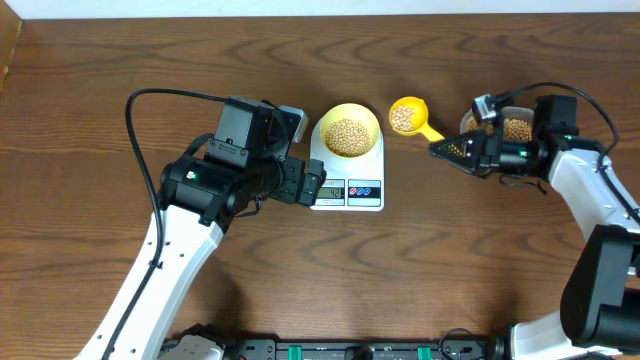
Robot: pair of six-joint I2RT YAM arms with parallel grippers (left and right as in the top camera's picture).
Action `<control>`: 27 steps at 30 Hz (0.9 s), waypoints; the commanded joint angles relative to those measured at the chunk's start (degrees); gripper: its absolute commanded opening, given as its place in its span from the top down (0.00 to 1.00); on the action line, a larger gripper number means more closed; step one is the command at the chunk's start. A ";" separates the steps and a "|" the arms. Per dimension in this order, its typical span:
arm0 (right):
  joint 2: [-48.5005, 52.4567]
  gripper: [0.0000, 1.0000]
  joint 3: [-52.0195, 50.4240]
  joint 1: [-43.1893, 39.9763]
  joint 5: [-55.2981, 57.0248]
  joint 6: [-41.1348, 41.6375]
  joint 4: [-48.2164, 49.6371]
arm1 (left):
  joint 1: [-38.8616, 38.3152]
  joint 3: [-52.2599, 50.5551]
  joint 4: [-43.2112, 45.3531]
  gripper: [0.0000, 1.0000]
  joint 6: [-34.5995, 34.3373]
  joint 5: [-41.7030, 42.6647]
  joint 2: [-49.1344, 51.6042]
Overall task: Scoop item into bowl and weigh 50g on scale
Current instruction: 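Carry the scoop left over the yellow bowl on the scale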
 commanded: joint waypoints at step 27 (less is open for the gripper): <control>0.74 0.99 -0.26 1.40 6.47 26.25 30.47 | 0.17 1.62 -0.11 0.02 -0.68 -0.39 -0.52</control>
